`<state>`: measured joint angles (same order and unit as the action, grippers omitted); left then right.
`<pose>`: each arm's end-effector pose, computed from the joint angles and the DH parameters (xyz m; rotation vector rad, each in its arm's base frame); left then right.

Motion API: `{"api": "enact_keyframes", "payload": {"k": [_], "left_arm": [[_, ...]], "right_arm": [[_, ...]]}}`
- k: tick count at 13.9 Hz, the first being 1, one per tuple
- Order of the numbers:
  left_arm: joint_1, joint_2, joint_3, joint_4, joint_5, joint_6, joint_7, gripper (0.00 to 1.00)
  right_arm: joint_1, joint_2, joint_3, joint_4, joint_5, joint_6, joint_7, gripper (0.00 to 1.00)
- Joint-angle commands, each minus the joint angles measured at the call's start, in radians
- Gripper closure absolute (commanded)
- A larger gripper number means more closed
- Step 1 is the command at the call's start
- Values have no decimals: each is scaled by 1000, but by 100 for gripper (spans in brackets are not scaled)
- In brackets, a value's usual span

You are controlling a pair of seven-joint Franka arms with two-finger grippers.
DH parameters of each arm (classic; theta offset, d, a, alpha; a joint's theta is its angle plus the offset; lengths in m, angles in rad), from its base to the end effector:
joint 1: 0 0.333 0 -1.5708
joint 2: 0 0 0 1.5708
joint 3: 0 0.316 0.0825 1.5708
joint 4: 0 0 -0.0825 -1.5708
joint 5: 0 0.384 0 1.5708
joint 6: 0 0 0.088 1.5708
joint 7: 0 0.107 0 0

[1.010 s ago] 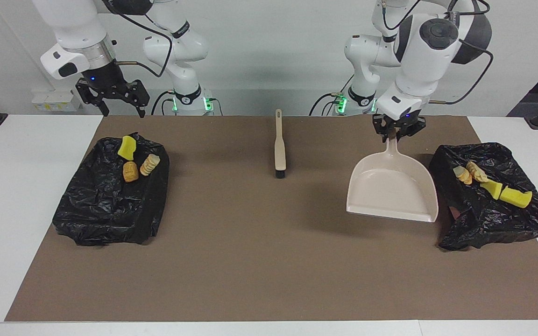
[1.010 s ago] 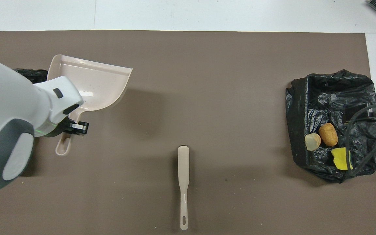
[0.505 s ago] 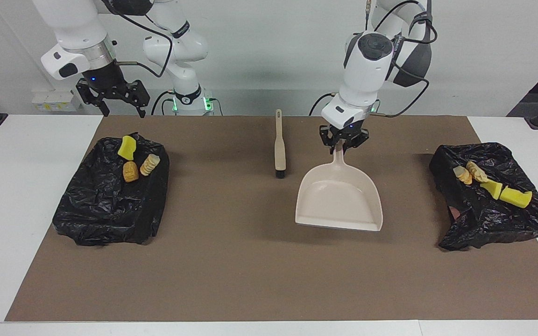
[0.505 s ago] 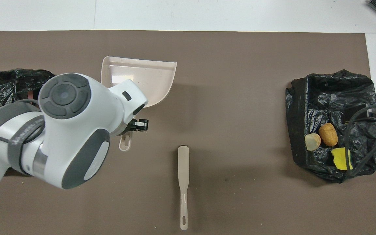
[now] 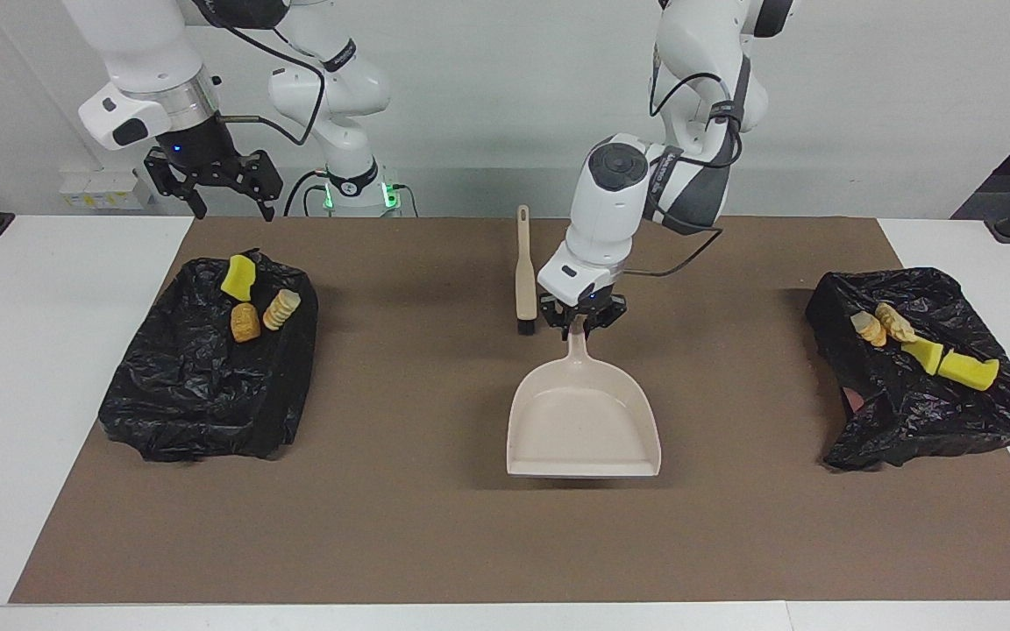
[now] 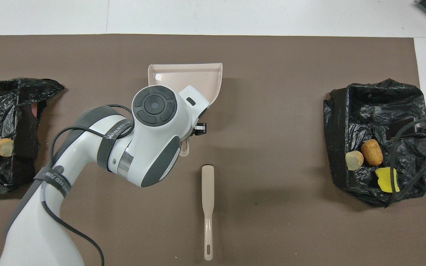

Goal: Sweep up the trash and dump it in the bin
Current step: 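Lower the dustpan onto the table center with the left gripper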

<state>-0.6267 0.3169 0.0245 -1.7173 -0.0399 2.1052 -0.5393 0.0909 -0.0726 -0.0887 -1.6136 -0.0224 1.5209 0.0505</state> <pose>0.5360 -0.3724 0.4093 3.0785 -0.0697 0.0694 0.5267 -0.0032 0.6392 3.1240 -0.0764 -0.0312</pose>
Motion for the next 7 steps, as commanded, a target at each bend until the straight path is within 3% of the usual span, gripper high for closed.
{"api": "enact_keyframes", "payload": {"k": [1, 4, 6, 7], "left_arm": [[-21, 34, 17, 19, -53, 57, -42, 100], [-62, 140, 20, 45, -48, 90, -77, 100], [-48, 165, 20, 96, -19, 90, -62, 100], [-45, 163, 20, 97, -12, 93, -62, 92]], "right_arm": [[-5, -15, 0, -17, 18, -1, -34, 0], [-2, -16, 4, -19, 18, 2, -34, 0], [-2, -16, 9, -17, 18, 1, -35, 0], [-2, -16, 9, -19, 18, -5, -35, 0]]}}
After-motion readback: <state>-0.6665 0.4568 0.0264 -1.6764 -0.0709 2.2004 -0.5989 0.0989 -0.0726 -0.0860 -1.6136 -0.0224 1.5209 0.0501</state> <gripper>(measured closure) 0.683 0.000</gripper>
